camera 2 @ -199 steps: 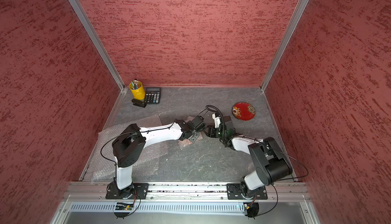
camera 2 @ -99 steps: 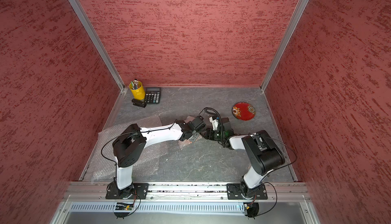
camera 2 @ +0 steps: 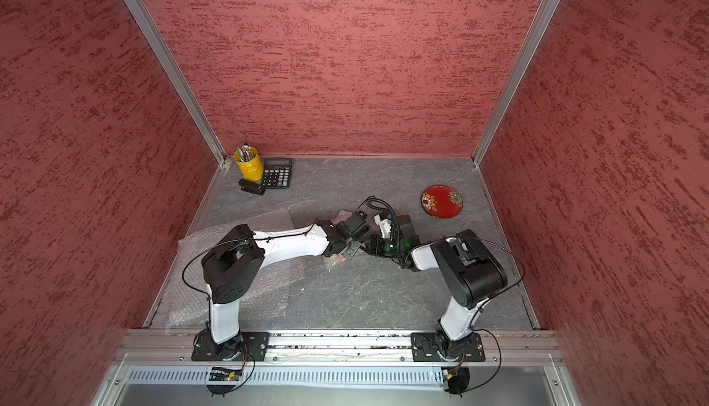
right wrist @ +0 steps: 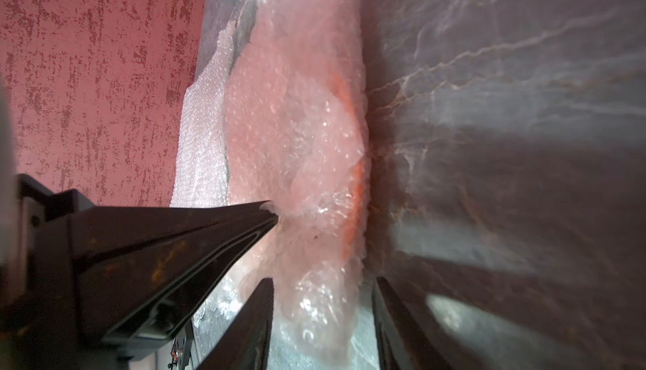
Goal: Unpack dinner plates from bubble wrap
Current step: Unwrap the bubble wrap at the center of the board.
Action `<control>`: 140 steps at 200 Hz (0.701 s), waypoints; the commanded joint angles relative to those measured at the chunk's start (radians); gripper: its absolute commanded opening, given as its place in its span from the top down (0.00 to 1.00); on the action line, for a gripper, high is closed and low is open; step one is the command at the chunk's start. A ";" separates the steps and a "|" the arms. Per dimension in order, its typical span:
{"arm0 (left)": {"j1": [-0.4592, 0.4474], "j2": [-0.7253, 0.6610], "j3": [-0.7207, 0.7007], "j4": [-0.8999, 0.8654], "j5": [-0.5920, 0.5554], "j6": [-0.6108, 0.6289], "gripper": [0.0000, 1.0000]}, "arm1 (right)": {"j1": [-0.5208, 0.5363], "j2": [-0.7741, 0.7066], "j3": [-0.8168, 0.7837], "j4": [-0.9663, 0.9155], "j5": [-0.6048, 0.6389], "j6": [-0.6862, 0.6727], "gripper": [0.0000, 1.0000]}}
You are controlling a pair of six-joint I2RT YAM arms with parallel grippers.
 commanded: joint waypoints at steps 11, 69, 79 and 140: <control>0.014 -0.056 -0.032 0.044 0.048 -0.032 1.00 | 0.012 0.030 0.020 0.060 -0.005 0.032 0.57; 0.043 -0.092 -0.066 0.091 0.127 -0.049 1.00 | 0.021 0.052 0.009 0.065 0.041 0.064 0.65; 0.049 -0.099 -0.074 0.101 0.141 -0.054 1.00 | 0.022 0.052 0.002 0.070 0.054 0.076 0.67; 0.090 -0.153 -0.125 0.170 0.238 -0.080 1.00 | 0.032 0.059 -0.032 0.122 0.102 0.148 0.72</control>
